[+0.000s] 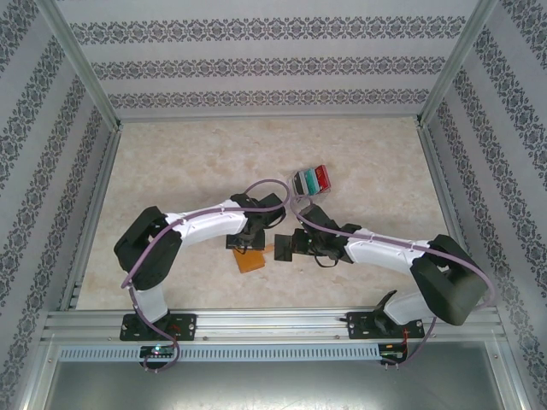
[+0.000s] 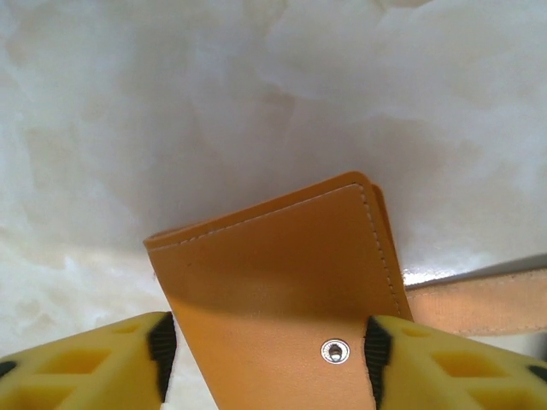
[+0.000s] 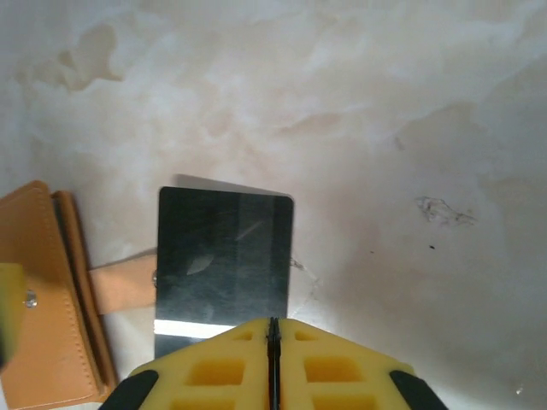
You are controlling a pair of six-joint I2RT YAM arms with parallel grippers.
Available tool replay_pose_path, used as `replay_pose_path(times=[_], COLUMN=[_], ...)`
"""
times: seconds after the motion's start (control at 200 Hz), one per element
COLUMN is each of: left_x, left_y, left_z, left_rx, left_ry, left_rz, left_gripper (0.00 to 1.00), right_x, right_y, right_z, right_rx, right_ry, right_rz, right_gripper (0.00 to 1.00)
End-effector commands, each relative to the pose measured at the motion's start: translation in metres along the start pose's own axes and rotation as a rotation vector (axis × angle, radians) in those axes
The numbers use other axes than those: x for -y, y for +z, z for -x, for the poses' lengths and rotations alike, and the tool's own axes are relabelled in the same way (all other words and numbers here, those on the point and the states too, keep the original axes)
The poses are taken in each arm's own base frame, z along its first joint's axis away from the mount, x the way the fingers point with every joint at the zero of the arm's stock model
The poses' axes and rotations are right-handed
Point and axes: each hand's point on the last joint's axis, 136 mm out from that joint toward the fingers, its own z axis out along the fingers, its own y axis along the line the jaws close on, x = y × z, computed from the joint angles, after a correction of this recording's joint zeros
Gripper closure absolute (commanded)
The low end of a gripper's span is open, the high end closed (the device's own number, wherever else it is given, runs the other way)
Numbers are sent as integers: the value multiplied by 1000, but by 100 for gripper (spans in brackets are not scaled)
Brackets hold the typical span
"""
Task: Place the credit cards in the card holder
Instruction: Place the credit card at the bottom-center of the table, then pick up the credit card from the bottom-center of the table.
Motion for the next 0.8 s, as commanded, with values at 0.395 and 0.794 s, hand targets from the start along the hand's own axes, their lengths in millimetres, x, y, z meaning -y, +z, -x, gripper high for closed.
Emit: replay_pose_path(times=[0.395, 0.794], left_x=[78, 86], left_y=[-42, -11], left_z=[27, 13], left_rx=[35, -89], left_ry=[-70, -148], left_rz=[-561, -576], left_gripper=[52, 59], right_x=[6, 8], right_y=[10, 23], right_z=[-1, -10], right_rx=[-81, -138], right_ry=[142, 155], right_rz=[93, 106], right_gripper=[86, 96])
